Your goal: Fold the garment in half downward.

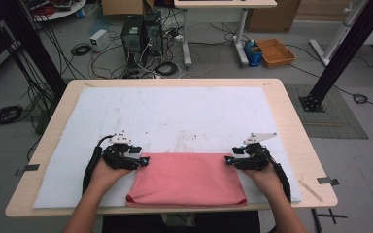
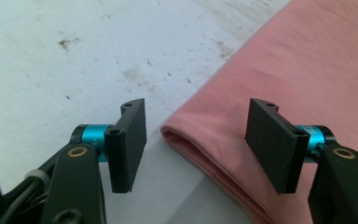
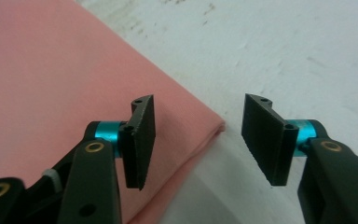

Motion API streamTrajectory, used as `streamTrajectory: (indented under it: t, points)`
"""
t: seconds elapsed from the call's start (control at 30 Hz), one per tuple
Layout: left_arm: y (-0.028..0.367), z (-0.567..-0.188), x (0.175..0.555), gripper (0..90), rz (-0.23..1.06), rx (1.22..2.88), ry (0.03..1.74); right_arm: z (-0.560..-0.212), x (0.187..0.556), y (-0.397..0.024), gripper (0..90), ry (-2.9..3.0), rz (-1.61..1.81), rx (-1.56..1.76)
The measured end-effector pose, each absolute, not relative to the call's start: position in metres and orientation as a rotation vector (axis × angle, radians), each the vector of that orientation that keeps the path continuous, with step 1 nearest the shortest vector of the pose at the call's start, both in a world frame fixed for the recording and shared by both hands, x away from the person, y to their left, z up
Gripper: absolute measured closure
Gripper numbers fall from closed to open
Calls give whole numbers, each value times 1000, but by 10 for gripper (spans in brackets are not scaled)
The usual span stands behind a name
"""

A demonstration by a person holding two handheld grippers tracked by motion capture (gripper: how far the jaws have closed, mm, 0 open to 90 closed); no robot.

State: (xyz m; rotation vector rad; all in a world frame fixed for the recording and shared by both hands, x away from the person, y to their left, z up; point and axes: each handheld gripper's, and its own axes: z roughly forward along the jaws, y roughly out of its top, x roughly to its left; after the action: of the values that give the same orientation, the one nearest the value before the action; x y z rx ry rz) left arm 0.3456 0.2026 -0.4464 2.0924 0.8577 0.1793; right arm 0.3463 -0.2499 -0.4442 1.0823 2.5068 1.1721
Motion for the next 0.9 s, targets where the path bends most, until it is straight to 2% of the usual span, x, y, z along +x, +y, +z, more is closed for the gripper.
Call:
streamTrajectory:
  t: [0.17,0.23,0.4,0.47,0.53,0.9]
  points:
    - [205,-449,343,485,151,2087,860,-447,345,-250,688,2510,1134,1067]
    - [205,-448,342,535,159,2093,866,-447,345,-251,721,2521,1142,1050]
    - [202,-448,339,729,203,2119,829,-444,343,-251,855,2547,1136,980]
    - [202,-449,337,814,200,2115,810,-443,344,-252,867,2551,1138,979]
    - [201,-449,336,832,211,2116,803,-441,345,-254,873,2561,1130,965]
    - [198,-444,342,845,224,2059,805,-431,358,-261,874,2515,1107,952]
